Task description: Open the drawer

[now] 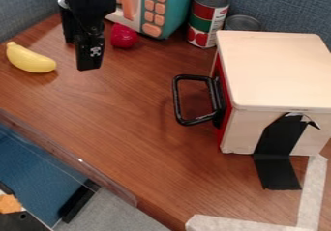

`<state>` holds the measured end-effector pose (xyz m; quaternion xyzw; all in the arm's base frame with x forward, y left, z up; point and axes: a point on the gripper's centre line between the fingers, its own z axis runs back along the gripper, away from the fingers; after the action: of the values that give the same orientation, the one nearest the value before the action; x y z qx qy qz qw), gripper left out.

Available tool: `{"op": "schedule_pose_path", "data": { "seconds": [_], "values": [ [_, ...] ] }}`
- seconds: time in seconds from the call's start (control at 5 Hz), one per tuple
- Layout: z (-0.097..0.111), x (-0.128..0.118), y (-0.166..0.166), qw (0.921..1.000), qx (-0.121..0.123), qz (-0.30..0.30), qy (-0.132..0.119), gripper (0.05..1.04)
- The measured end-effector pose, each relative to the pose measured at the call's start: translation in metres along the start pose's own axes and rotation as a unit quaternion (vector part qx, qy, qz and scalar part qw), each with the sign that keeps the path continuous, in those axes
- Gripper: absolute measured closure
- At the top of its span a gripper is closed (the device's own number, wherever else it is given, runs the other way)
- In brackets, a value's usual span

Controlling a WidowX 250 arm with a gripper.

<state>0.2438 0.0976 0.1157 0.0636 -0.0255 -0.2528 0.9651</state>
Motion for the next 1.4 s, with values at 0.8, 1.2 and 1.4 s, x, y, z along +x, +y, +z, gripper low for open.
{"op": "schedule_pose_path", "data": {
  "seconds": [0.8, 1.2, 1.4],
  "values": [
    [-0.046, 0.026, -0.068, 0.9852, -0.090, 0.128, -0.071, 0.083],
    [-0.030, 0.066, -0.073, 0.9544, -0.151, 0.226, -0.123, 0.083],
    [-0.033, 0.080, -0.062, 0.9406, -0.158, 0.271, -0.131, 0.083]
  ]
}}
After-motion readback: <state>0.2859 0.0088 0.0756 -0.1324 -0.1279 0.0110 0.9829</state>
